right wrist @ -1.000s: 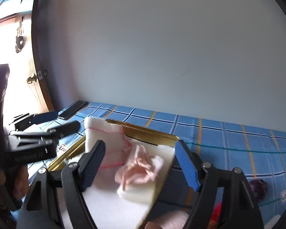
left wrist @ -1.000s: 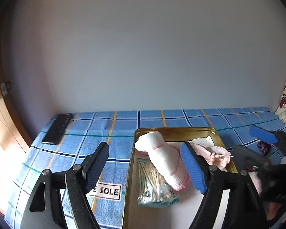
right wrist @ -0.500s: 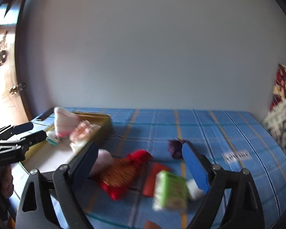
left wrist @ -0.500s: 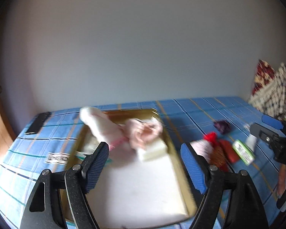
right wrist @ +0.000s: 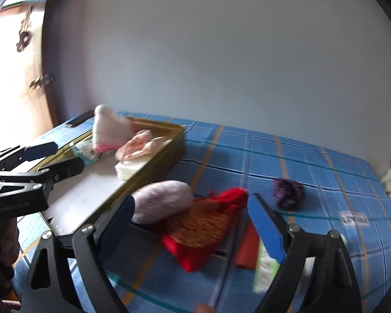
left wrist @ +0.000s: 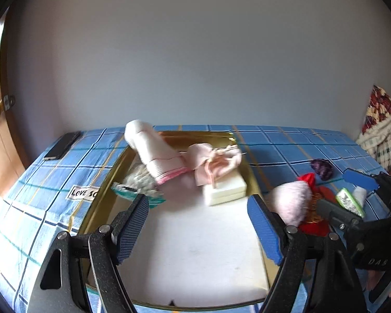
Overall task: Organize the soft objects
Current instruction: 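Move both tools toward the red pouch and pink pom-pom on the bed, then grasp the pink pom-pom with the right tool while the left tool grasps the red gold-patterned pouch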
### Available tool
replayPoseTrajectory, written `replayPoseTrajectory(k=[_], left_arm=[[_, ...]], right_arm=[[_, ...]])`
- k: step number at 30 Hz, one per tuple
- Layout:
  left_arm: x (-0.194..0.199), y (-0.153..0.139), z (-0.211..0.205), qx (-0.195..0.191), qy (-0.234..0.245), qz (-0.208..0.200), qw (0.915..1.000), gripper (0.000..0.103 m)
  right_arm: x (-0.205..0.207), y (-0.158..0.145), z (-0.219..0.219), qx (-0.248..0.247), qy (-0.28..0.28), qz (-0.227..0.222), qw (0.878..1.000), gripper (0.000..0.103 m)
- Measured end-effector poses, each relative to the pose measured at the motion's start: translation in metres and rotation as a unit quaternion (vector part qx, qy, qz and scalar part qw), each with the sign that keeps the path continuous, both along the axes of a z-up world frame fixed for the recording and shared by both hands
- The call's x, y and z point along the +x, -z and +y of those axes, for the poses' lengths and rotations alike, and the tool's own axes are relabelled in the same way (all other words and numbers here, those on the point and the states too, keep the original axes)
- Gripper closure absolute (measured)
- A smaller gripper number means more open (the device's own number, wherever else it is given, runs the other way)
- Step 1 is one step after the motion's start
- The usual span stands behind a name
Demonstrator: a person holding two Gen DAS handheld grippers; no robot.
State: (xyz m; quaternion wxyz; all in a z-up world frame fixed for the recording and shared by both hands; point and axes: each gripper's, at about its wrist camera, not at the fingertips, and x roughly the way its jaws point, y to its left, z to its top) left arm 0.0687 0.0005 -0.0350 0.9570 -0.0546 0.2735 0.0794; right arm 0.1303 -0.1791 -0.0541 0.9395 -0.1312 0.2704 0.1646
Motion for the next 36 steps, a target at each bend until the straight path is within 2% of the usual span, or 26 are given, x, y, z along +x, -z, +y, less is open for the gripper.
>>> replayPoseTrajectory(k=[5, 14, 15, 17, 20, 29, 32, 36], left_arm=[[0.001, 0.003, 0.016, -0.017, -0.011, -0.001, 0.9998, 0.023], [0.003, 0.005, 0.019, -0.022, 0.000, 0.000, 0.9998, 0.023], [0.004, 0.005, 0.018, -0.021, 0.001, 0.002, 0.9998, 0.023], [0.005, 0.005, 0.017, -0.019, 0.004, 0.004, 0.9998, 0.023], [0.005, 0.004, 0.014, -0.017, 0.008, 0.005, 0.9998, 0.023], [0.006, -0.010, -0.025, -0.002, 0.046, -0.008, 0.9989, 0.023], [0.009, -0.012, -0.045, 0.005, 0.064, -0.011, 0.9979, 0.023], [0.015, -0.011, -0.072, 0.013, 0.086, -0.006, 0.9962, 0.023]], right_arm=[[0.013, 0.014, 0.023, -0.021, -0.028, 0.026, 0.999, 0.022], [0.035, 0.035, 0.041, -0.062, -0.030, 0.061, 0.996, 0.037], [0.037, 0.037, 0.041, -0.063, -0.029, 0.065, 0.995, 0.041], [0.039, 0.038, 0.040, -0.058, -0.028, 0.070, 0.995, 0.066], [0.036, 0.033, 0.034, -0.032, -0.033, 0.067, 0.997, 0.076], [-0.002, -0.011, -0.016, 0.079, 0.002, -0.024, 0.997, 0.079], [-0.014, -0.025, -0.037, 0.093, 0.031, -0.061, 0.993, 0.079], [-0.023, -0.031, -0.057, 0.084, 0.070, -0.089, 0.990, 0.079]])
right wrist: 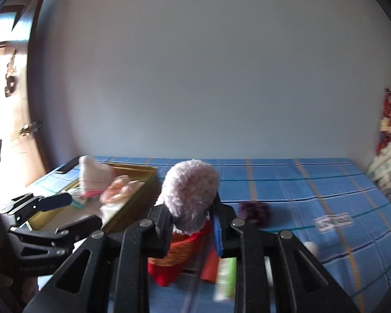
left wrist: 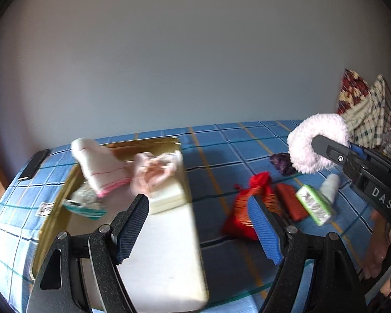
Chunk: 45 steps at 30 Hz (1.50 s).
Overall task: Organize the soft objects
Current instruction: 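Grasp the pink pom-pom with the right tool while the left tool grasps the red gold-patterned pouch, then carry the red pouch with the left tool while the right tool carries the pom-pom over the tin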
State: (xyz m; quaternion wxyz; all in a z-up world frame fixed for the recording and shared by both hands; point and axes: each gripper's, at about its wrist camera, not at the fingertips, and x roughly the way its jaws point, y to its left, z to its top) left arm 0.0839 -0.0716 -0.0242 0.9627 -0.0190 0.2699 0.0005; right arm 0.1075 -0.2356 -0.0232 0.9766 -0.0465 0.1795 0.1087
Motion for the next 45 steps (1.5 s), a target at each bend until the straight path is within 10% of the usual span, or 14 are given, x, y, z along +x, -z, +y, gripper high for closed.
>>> replayPoseTrajectory(k=[17, 22, 30, 33, 38, 45], left_arm=[[0.050, 0.026, -0.066, 0.016, 0.070, 0.061, 0.9955, 0.024], [0.066, 0.038, -0.068, 0.018, 0.079, 0.097, 0.9919, 0.046], [0.084, 0.053, -0.069, 0.007, 0.085, 0.150, 0.9850, 0.046], [0.084, 0.053, -0.068, 0.003, 0.085, 0.149, 0.9851, 0.046], [0.079, 0.049, -0.063, -0.011, 0.090, 0.137, 0.9865, 0.079], [0.065, 0.037, -0.056, -0.018, 0.080, 0.085, 0.9929, 0.082]], right_arm=[[0.015, 0.018, -0.048, 0.001, 0.088, 0.022, 0.996, 0.079], [0.014, 0.020, -0.047, -0.001, 0.089, 0.022, 0.996, 0.079], [0.014, 0.020, -0.044, -0.012, 0.090, 0.022, 0.996, 0.079], [0.015, 0.020, -0.044, -0.013, 0.092, 0.025, 0.995, 0.079], [0.014, 0.019, -0.045, -0.010, 0.095, 0.025, 0.995, 0.079], [0.010, 0.017, -0.040, -0.018, 0.102, 0.017, 0.994, 0.079]])
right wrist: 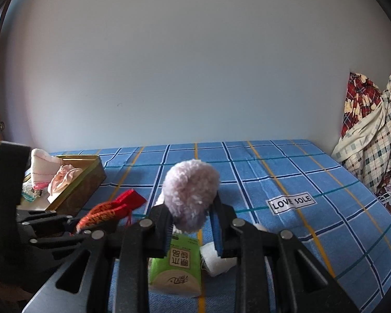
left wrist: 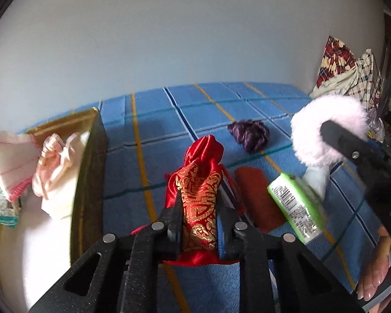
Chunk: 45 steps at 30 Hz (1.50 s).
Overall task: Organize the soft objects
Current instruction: 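Carry the red pouch with the left tool while the right tool carries the pom-pom over the tin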
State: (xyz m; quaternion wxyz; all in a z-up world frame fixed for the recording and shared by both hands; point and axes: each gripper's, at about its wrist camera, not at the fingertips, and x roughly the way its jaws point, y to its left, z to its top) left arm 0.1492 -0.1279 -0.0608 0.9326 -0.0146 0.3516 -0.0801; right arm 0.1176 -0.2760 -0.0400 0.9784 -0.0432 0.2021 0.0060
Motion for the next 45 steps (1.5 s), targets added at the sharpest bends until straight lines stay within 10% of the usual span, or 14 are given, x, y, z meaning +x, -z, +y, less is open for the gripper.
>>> replayPoseTrajectory(k=[13, 45], left_arm=[[-0.020, -0.017, 0.006, 0.012, -0.031, -0.094, 0.9950, 0.082], [-0.059, -0.024, 0.041, -0.013, -0.079, -0.168, 0.9825, 0.082]], right_arm=[[0.001, 0.000, -0.002, 0.000, 0.001, -0.002, 1.000, 0.079], [-0.018, -0.005, 0.010, -0.007, -0.019, -0.042, 0.999, 0.079]])
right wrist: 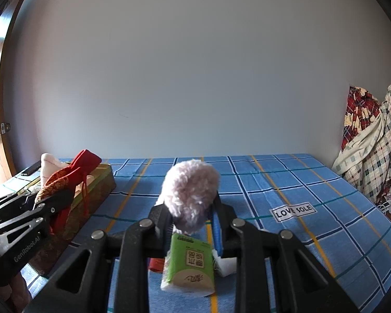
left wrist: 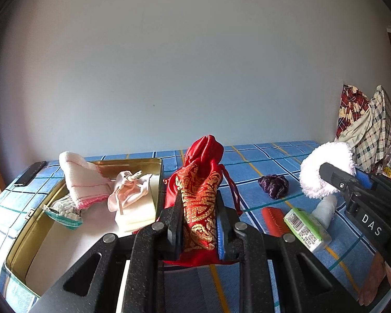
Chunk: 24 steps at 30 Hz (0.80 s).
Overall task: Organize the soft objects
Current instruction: 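Carry the red pouch with the left tool while the right tool carries the pom-pom over the tin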
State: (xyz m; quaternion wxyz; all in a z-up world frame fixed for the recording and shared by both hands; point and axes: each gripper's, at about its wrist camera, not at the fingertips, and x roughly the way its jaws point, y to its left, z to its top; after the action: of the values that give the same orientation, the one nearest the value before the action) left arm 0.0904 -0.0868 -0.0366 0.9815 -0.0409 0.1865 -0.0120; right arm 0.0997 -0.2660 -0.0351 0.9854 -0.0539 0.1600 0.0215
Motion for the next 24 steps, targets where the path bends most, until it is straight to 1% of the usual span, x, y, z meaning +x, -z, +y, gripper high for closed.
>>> replayPoseTrajectory(k=[7, 16, 24], left_arm=[[-0.007, -0.002, 0.002, -0.001, -0.005, -0.011, 0.9999, 0.082], [-0.018, -0.003, 0.004, -0.004, -0.012, -0.025, 0.9996, 0.082], [-0.023, -0.003, 0.010, -0.011, -0.016, -0.028, 0.9994, 0.082]], right_arm=[[-0.004, 0.000, 0.008, 0.000, -0.010, -0.007, 1.000, 0.079], [-0.008, 0.001, 0.011, 0.011, -0.020, -0.010, 1.000, 0.078], [-0.010, 0.002, 0.016, 0.013, -0.030, -0.011, 0.999, 0.078]])
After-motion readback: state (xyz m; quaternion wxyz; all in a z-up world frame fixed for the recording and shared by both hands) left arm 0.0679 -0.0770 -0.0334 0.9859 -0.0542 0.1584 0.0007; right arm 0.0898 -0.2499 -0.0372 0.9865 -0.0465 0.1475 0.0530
